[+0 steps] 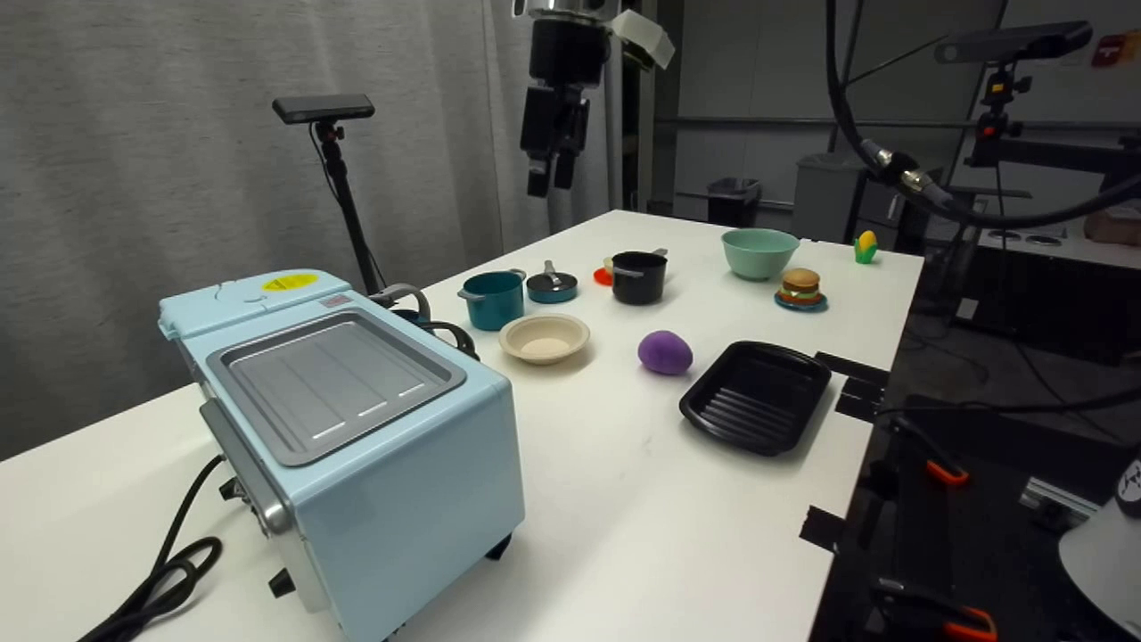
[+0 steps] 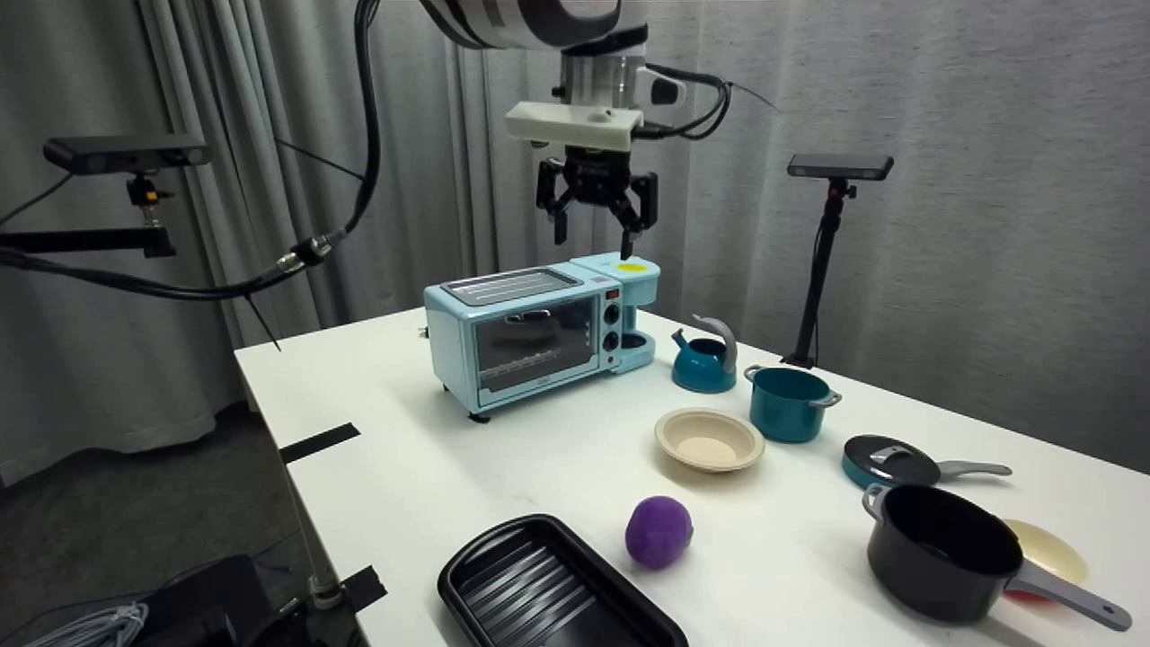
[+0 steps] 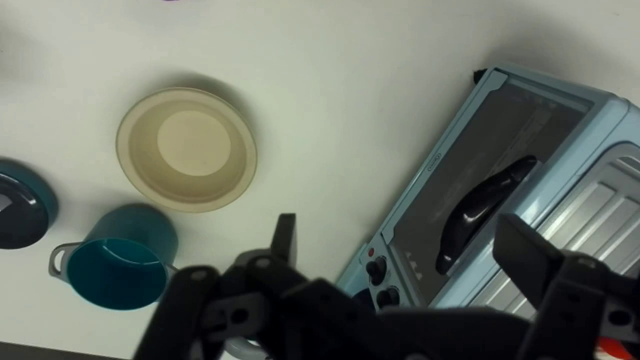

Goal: Open and close the oven

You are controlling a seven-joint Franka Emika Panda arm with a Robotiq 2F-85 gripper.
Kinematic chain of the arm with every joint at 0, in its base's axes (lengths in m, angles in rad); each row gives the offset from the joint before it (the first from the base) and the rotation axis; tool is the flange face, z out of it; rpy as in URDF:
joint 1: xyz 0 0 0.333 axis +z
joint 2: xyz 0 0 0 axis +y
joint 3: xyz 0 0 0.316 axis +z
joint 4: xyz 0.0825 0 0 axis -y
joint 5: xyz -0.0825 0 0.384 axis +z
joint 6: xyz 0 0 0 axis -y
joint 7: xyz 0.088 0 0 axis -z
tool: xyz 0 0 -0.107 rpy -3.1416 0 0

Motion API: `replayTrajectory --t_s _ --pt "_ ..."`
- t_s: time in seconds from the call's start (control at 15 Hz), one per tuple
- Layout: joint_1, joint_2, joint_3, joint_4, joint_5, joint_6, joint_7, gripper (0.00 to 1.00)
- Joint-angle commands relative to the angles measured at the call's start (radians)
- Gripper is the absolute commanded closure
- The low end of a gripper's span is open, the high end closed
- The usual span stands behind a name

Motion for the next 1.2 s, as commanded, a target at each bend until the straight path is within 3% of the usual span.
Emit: replayTrajectory --t_s 0.0,0.53,1.13 --pt "-0.002 0.004 0.004 0.027 0.003 -0.023 0.001 0.0" --pt "-0.003 0.029 0.006 0.067 0.009 -0.045 0.001 0.0" --pt "0.03 0.179 0.065 0.124 0.02 0.069 0.001 0.0"
